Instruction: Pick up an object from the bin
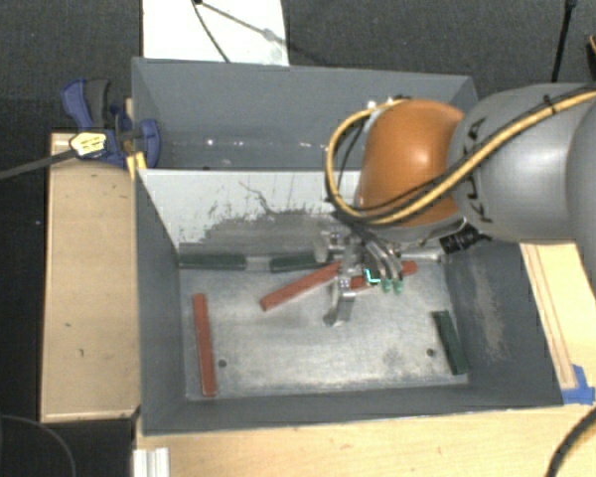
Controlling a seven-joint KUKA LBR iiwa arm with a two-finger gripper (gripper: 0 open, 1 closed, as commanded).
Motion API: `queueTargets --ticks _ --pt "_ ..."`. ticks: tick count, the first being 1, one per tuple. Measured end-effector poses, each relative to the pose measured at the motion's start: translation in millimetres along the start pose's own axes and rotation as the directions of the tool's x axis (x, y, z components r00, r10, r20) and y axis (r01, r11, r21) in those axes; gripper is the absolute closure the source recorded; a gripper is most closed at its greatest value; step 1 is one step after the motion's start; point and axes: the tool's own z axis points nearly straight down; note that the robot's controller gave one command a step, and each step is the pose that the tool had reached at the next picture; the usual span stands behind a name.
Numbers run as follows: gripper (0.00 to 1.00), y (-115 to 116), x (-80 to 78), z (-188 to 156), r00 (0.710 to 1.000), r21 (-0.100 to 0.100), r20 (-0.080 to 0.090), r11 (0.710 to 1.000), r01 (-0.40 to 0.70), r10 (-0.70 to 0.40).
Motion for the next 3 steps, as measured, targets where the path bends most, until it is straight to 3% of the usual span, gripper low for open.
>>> queueTargets --ticks 1,2,3 --pt "0.00 7.5 -19.3 65.8 1.000 0.001 0.001 1.000 0.017 -0.017" --pt "0.00 -0.6 -5.0 70.4 1.000 0.000 0.003 1.000 -0.023 0.023" --pt "1.00 -0.5 -5.7 69.8 1.000 -0.001 0.005 1.000 -0.025 0.025"
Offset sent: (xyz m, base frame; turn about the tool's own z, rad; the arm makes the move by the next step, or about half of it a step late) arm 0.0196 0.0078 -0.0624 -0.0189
